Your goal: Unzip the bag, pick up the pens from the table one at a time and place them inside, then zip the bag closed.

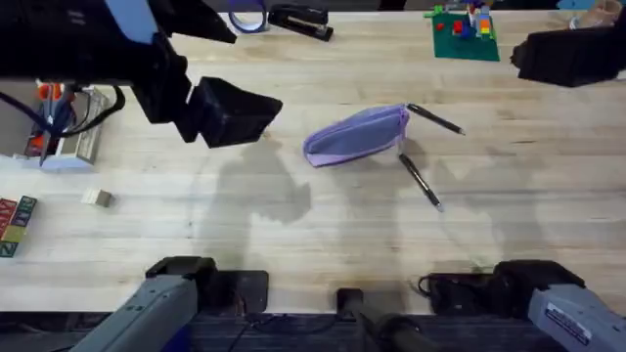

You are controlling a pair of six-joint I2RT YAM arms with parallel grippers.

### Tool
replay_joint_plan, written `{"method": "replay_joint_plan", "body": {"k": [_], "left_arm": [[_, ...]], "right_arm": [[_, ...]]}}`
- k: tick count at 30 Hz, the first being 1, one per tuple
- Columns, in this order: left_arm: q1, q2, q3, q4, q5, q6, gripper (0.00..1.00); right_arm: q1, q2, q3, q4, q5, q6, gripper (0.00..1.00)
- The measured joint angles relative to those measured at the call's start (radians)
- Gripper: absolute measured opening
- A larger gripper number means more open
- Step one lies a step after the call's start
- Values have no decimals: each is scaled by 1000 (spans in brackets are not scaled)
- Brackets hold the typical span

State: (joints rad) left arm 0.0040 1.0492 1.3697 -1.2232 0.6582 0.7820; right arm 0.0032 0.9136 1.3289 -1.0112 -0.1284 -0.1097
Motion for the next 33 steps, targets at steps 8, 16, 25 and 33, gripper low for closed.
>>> {"method": "replay_joint_plan", "body": {"k": [8,16,25,33], "left_arm": [[0,24,-11,-14,0,101,996],[0,110,-139,26,24,219,995],[0,248,-211,140,64,289,995],[-70,410,-223,191,106,367,995]], "right_arm": [[0,0,0,0,0,0,996],[0,0,0,0,0,0,996],[0,0,0,0,0,0,996],[0,0,0,0,1,0,996]]}}
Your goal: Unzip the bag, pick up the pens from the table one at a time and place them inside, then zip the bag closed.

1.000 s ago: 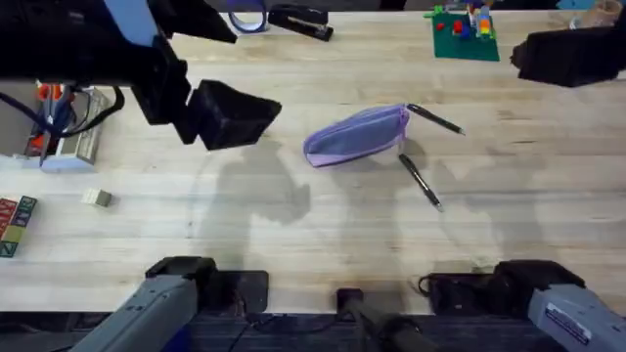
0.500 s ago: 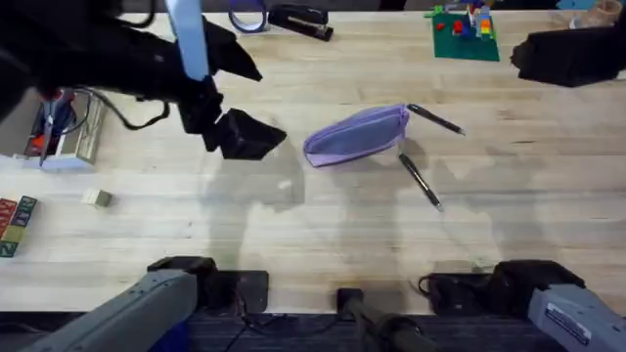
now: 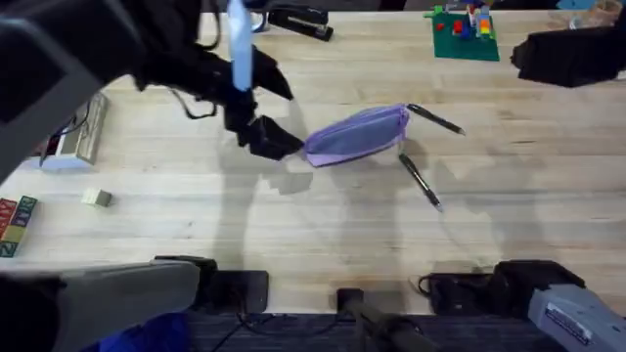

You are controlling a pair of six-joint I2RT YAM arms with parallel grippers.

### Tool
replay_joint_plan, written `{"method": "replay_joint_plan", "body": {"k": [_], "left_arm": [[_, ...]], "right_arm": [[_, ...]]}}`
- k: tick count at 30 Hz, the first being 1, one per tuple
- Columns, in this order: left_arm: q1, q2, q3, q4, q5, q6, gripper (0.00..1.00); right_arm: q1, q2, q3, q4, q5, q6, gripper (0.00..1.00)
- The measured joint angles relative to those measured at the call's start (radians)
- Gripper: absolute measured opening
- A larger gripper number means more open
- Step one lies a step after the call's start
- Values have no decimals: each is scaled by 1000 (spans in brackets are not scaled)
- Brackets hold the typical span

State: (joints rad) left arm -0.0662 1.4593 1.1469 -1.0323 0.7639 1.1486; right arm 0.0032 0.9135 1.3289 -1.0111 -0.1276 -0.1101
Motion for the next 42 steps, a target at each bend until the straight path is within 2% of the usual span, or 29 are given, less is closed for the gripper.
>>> {"method": "replay_joint_plan", "body": {"k": [6,14,19,27,29,33,42], "left_arm": [[-87,104,0,73,7,23,995],[-155,229,0,117,7,26,995],[-177,277,0,133,8,26,995],[-178,301,0,145,8,26,974],[-178,301,0,147,7,25,892],[-178,301,0,155,6,28,609],[-176,301,0,169,5,30,114]], "right_arm": [[0,0,0,0,0,0,996],[0,0,0,0,0,0,996],[0,0,0,0,0,0,995],[0,0,0,0,0,0,996],[0,0,0,0,0,0,996],[0,0,0,0,0,0,996],[0,0,0,0,0,0,996]]}}
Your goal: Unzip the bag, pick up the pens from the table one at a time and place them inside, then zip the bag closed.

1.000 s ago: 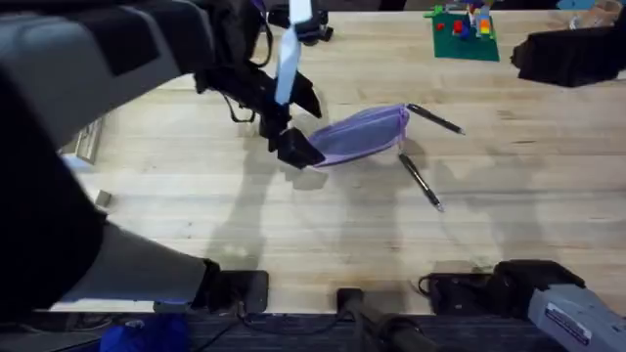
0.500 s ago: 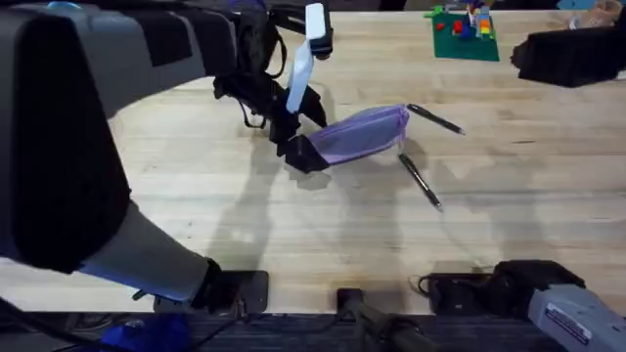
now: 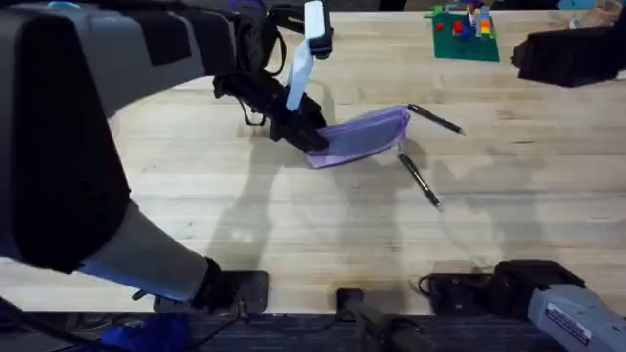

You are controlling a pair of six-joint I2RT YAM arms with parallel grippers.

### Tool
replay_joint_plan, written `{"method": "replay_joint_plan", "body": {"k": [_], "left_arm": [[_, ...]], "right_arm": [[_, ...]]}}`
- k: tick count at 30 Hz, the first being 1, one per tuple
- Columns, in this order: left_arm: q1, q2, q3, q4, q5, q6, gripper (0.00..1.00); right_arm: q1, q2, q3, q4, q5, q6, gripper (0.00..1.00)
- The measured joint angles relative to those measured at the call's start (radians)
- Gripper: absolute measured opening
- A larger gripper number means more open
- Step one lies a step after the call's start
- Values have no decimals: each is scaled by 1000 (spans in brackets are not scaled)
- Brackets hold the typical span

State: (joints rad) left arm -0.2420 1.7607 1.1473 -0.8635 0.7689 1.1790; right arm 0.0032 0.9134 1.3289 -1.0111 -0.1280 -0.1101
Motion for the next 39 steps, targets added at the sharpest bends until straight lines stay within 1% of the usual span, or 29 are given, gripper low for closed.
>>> {"method": "replay_joint_plan", "body": {"k": [1,3,21,29,35,39], "left_arm": [[0,0,0,-1,0,-1,76],[-1,0,0,-4,0,0,51],[-2,0,0,-4,-1,0,43],[-2,0,0,-4,-1,0,43],[-2,0,0,-4,-1,0,43],[-2,0,0,-4,-1,0,43]], "right_arm": [[0,0,0,0,0,0,996],[0,0,0,0,0,0,996],[0,0,0,0,0,9,996],[0,0,0,-28,0,134,996],[0,0,0,-99,0,262,996],[0,0,0,-137,0,307,996]]}}
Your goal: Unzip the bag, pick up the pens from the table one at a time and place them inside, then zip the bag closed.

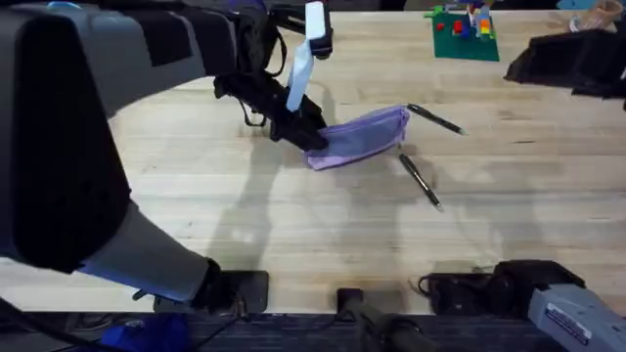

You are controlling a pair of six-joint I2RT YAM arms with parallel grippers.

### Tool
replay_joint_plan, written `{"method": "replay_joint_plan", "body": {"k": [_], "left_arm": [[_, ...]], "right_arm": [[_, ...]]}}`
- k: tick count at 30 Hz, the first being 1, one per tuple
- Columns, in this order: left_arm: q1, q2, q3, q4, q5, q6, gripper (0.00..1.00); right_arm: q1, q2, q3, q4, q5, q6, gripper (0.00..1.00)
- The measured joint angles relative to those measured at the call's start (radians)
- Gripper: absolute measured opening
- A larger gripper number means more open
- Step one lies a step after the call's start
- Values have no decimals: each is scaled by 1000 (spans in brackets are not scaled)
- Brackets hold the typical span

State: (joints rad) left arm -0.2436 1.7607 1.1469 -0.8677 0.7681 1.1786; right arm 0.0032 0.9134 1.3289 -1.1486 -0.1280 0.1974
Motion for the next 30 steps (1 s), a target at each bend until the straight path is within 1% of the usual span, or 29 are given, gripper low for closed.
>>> {"method": "replay_joint_plan", "body": {"k": [2,7,9,14,18,23,30], "left_arm": [[0,0,0,0,0,0,43],[0,0,0,0,0,0,43],[0,0,0,0,0,0,43],[0,0,0,0,0,0,43],[0,0,0,0,0,0,43],[0,0,0,0,0,0,43],[0,0,0,0,0,0,43]], "right_arm": [[0,0,0,-54,0,16,996],[0,0,0,-119,-4,20,996],[0,0,0,-136,-28,15,996],[0,0,0,-140,-137,-26,996],[0,0,0,-156,-187,-78,996],[0,0,0,-171,-217,-158,996],[0,0,0,-168,-229,-187,996]]}}
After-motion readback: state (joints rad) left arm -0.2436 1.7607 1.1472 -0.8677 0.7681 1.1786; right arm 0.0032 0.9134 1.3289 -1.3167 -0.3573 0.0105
